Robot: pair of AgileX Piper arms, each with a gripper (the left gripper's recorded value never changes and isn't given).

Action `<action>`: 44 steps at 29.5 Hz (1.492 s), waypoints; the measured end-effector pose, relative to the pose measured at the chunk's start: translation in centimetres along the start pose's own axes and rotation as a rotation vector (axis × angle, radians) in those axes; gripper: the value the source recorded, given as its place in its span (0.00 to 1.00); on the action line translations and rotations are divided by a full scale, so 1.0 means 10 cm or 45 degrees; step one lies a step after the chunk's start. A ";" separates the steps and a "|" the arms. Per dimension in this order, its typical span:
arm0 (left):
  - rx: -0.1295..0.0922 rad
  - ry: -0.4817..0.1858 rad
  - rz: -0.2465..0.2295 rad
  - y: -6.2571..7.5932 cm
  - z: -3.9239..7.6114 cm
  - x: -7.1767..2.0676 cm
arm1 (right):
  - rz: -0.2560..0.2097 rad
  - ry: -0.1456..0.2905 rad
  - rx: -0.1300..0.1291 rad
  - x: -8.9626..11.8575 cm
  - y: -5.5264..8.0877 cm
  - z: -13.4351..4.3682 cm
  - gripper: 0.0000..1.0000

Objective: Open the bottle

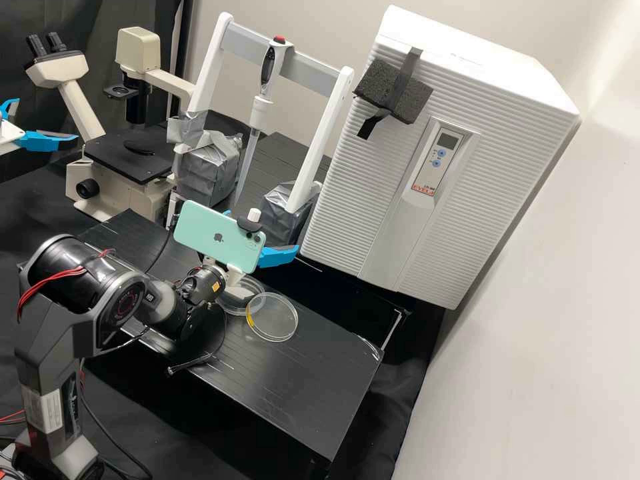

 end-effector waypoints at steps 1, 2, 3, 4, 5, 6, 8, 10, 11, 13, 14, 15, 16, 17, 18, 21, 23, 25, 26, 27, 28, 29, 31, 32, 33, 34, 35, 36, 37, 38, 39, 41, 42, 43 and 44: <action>0.000 0.000 0.000 0.00 0.00 0.000 | 0.000 0.000 0.000 0.00 0.00 0.00 1.00; 0.000 0.000 0.000 0.00 0.00 0.000 | 0.000 0.000 0.000 0.00 0.00 0.00 1.00; 0.000 0.000 0.000 0.00 0.00 0.000 | 0.000 0.000 0.000 0.00 0.00 0.00 1.00; 0.000 0.000 0.000 0.00 0.00 0.000 | 0.000 0.000 0.000 0.00 0.00 0.00 1.00; 0.000 0.000 0.000 0.00 0.00 0.000 | 0.000 0.000 0.000 0.00 0.00 0.00 1.00; 0.000 0.000 0.000 0.00 0.00 0.000 | 0.000 0.000 0.000 0.00 0.00 0.00 1.00; 0.002 -0.002 0.000 0.00 0.00 0.000 | 0.000 0.000 0.000 0.00 0.00 0.00 1.00; 0.007 -0.024 -0.005 -0.01 0.02 -0.004 | 0.000 0.000 0.000 0.00 0.00 0.00 1.00; 0.003 -0.047 -0.013 -0.02 0.03 -0.013 | 0.000 0.000 0.000 0.00 0.00 0.00 1.00; -0.019 -0.102 -0.024 -0.05 0.07 -0.053 | 0.000 0.000 0.000 0.00 0.00 0.00 1.00; -0.023 -0.139 -0.035 -0.07 0.10 -0.086 | 0.000 0.000 0.000 0.00 0.00 0.00 1.00; -0.028 -0.170 -0.046 -0.10 0.12 -0.128 | 0.000 0.000 0.000 0.00 0.00 0.00 1.00; -0.031 -0.214 -0.052 -0.12 0.16 -0.168 | 0.000 0.000 0.000 0.00 0.00 0.00 1.00; -0.035 -0.259 -0.059 -0.15 0.19 -0.217 | 0.000 0.000 0.000 0.00 0.00 0.00 1.00; -0.032 -0.308 -0.063 -0.16 0.23 -0.270 | 0.000 0.000 0.000 0.00 0.00 0.00 1.00; -0.070 -0.414 -0.063 -0.22 0.29 -0.418 | 0.000 0.000 0.000 0.00 0.00 0.00 1.00; -0.115 -0.462 -0.094 -0.25 0.32 -0.528 | 0.000 0.000 0.000 0.00 0.00 0.00 1.00; -0.137 -0.481 -0.119 -0.27 0.32 -0.615 | 0.000 0.000 0.000 0.00 0.00 0.00 1.00; -0.148 -0.487 -0.136 -0.29 0.31 -0.660 | 0.000 0.000 0.000 0.00 0.00 0.00 1.00; -0.154 -0.492 -0.156 -0.32 0.31 -0.695 | 0.000 0.000 0.000 0.00 0.00 0.00 1.00; -0.157 -0.497 -0.167 -0.33 0.30 -0.728 | 0.000 0.000 0.000 0.00 0.00 0.00 1.00; -0.163 -0.505 -0.194 -0.36 0.29 -0.774 | 0.000 0.000 0.000 0.00 0.00 0.00 1.00; -0.180 -0.513 -0.227 -0.40 0.28 -0.836 | 0.000 0.000 0.000 0.00 0.00 0.00 1.00; -0.194 -0.514 -0.242 -0.41 0.28 -0.859 | 0.000 0.000 0.000 0.00 0.00 0.00 1.00; -0.208 -0.514 -0.264 -0.44 0.27 -0.893 | 0.000 0.000 0.000 0.00 0.00 0.00 1.00; -0.212 -0.514 -0.274 -0.45 0.27 -0.909 | 0.000 0.000 0.000 0.00 0.00 0.00 1.00; -0.225 -0.517 -0.286 -0.46 0.27 -0.924 | 0.000 0.000 0.000 0.00 0.00 0.00 1.00; -0.235 -0.521 -0.293 -0.47 0.27 -0.936 | 0.000 0.000 0.000 0.00 0.00 0.00 1.00; -0.231 -0.534 -0.303 -0.48 0.28 -0.948 | 0.000 0.000 0.000 0.00 0.00 0.00 1.00; -0.228 -0.544 -0.316 -0.49 0.29 -0.956 | 0.000 0.000 0.000 0.00 0.00 0.00 1.00; -0.227 -0.553 -0.329 -0.51 0.29 -0.963 | 0.000 0.000 0.000 0.00 0.00 0.00 1.00; -0.225 -0.569 -0.352 -0.54 0.31 -0.971 | 0.000 0.000 0.000 0.00 0.00 0.00 1.00; -0.225 -0.575 -0.364 -0.56 0.31 -0.972 | 0.000 0.000 0.000 0.00 0.00 0.00 1.00; -0.223 -0.585 -0.372 -0.57 0.32 -0.974 | 0.000 0.000 0.000 0.00 0.00 0.00 1.00; -0.226 -0.584 -0.381 -0.58 0.32 -0.972 | 0.000 0.000 0.000 0.00 0.00 0.00 1.00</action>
